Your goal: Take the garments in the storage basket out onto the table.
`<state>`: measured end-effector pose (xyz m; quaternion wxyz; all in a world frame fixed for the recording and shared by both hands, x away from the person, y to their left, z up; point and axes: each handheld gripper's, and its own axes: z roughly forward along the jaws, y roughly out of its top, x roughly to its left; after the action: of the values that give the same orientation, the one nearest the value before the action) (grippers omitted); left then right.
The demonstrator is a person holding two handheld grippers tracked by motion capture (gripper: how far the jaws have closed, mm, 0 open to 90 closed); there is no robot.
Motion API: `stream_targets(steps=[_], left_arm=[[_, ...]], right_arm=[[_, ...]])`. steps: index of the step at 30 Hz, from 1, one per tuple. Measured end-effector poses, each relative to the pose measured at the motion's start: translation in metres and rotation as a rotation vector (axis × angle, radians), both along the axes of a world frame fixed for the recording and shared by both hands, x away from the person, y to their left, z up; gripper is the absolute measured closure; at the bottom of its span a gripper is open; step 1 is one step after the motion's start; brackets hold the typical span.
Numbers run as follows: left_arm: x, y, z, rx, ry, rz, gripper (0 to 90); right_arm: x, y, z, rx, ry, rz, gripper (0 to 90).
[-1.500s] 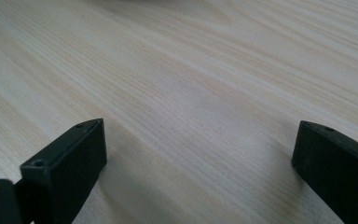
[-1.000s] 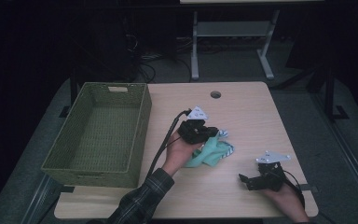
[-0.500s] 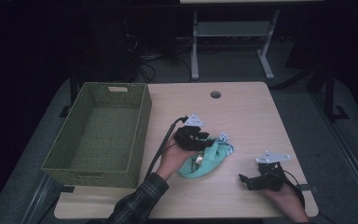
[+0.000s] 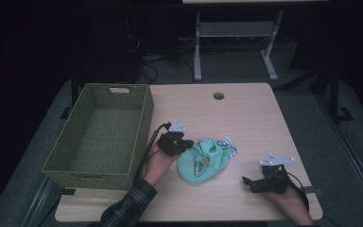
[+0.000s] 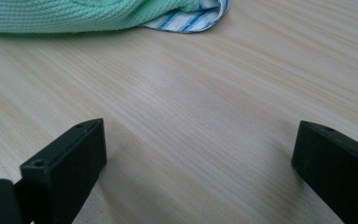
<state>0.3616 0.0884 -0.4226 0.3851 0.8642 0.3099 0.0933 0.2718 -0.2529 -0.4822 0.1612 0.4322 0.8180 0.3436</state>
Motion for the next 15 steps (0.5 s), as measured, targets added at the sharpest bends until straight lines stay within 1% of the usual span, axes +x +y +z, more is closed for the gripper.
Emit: stream_targets(steps=[1, 2, 5, 6, 9, 11, 12, 15], left_arm=[[0.001, 0.000, -0.004, 0.037, -0.003, 0.008, 89.7], [0.001, -0.001, -0.009, 0.056, 0.004, 0.019, 89.7], [0.005, -0.002, -0.020, 0.096, 0.040, 0.042, 89.7], [0.007, -0.002, -0.022, 0.116, 0.045, 0.039, 89.7], [0.010, -0.004, -0.030, 0.154, 0.067, 0.039, 89.7], [0.010, -0.006, -0.033, 0.175, 0.086, 0.034, 89.7], [0.009, -0.005, -0.033, 0.176, 0.082, 0.030, 89.7], [0.007, -0.005, -0.032, 0.182, 0.091, 0.026, 89.7]], right_arm=[[0.000, 0.000, 0.000, 0.000, 0.000, 0.000, 2.7], [0.000, 0.000, 0.000, 0.000, 0.000, 0.000, 2.7], [0.000, 0.000, 0.000, 0.000, 0.000, 0.000, 2.7], [0.000, 0.000, 0.000, 0.000, 0.000, 0.000, 2.7], [0.000, 0.000, 0.000, 0.000, 0.000, 0.000, 2.7], [0.000, 0.000, 0.000, 0.000, 0.000, 0.000, 2.7], [0.000, 0.000, 0.000, 0.000, 0.000, 0.000, 2.7], [0.000, 0.000, 0.000, 0.000, 0.000, 0.000, 2.7]])
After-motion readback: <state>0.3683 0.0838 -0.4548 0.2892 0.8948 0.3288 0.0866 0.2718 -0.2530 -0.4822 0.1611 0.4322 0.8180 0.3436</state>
